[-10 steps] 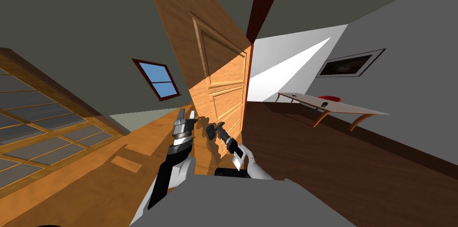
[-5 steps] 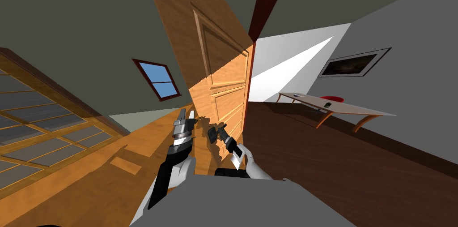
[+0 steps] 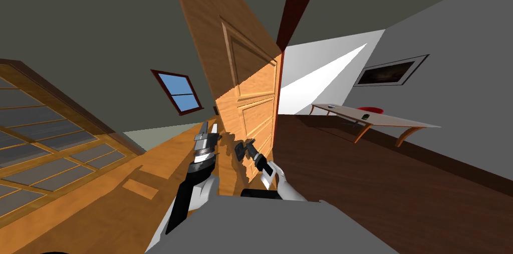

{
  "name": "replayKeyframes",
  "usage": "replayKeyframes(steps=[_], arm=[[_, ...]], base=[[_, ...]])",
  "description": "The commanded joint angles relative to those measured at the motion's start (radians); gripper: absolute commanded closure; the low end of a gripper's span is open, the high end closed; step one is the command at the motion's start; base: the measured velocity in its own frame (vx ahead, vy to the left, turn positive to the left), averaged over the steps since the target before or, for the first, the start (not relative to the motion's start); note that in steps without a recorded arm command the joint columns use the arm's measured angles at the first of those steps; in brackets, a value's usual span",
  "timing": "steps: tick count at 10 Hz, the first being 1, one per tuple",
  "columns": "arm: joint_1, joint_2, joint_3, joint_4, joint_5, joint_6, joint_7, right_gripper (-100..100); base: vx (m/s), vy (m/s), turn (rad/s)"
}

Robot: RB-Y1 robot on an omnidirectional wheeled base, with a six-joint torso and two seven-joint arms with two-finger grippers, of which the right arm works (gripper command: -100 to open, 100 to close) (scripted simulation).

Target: Push the door open

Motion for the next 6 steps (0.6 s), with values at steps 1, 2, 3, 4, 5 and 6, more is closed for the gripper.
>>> replayKeyframes(steps=[1, 2, 3, 4, 5, 6], arm=[[-0.006, -0.011, -0.023, 0.008, -0.002, -0.003, 0.004, 100], [-0.007, -0.013, -0.036, 0.012, -0.004, -0.003, 0.007, 100], [-0.008, -0.013, -0.049, 0.016, -0.005, -0.004, 0.01, 100], [-0.009, -0.01, -0.062, 0.02, -0.006, -0.004, 0.013, 100], [-0.01, -0.004, -0.076, 0.025, -0.008, -0.005, 0.016, 100], [-0.011, 0.005, -0.088, 0.029, -0.009, -0.005, 0.019, 100]], base=[[0.036, 0.197, -0.04], [0.052, 0.189, -0.05], [0.06, 0.178, -0.051], [0.057, 0.2, -0.036], [0.069, 0.214, -0.049], [0.069, 0.191, -0.064]])
